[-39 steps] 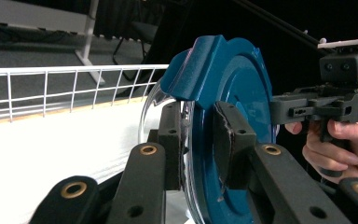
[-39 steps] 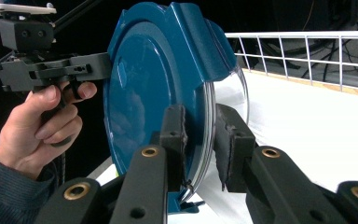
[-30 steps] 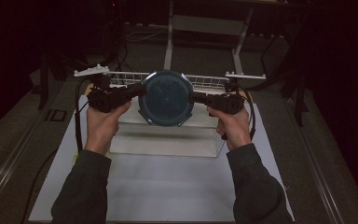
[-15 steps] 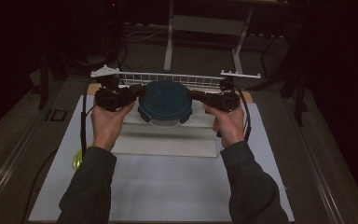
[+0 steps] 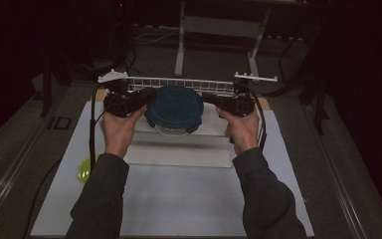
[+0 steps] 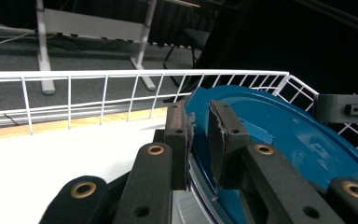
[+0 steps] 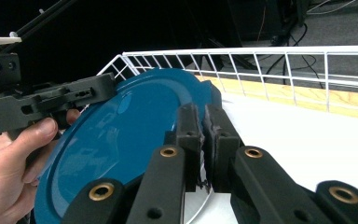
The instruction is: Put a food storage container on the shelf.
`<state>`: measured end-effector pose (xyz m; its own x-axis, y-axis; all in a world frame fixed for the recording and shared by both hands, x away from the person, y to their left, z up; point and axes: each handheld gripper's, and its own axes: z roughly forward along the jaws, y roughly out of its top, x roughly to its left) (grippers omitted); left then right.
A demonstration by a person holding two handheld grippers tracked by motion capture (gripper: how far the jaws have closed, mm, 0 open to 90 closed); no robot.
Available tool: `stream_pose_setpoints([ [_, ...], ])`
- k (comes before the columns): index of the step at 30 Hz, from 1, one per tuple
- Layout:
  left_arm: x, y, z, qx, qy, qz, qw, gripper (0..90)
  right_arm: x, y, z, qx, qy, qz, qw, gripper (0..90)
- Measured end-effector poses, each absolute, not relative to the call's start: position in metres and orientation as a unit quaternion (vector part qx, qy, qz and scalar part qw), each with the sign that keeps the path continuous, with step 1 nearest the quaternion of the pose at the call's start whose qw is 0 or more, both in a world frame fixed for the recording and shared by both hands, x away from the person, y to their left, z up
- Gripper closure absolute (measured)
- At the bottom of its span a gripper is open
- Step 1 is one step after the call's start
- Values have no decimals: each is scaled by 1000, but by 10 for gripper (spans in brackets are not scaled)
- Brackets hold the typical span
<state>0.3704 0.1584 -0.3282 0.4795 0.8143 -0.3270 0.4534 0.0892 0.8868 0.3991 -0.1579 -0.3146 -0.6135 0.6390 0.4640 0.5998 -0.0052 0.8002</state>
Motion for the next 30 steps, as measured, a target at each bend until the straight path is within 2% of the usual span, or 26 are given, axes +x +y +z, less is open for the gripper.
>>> stream_pose_setpoints([
  [13,377,150,-327,653,492,175,549,788,406,-155,-312,448,706,545,59,844],
  [20,379,151,-327,655,488,176,549,782,408,-154,-313,448,705,546,62,830],
  [30,374,158,-324,651,480,186,557,709,404,-163,-310,444,701,553,73,792],
])
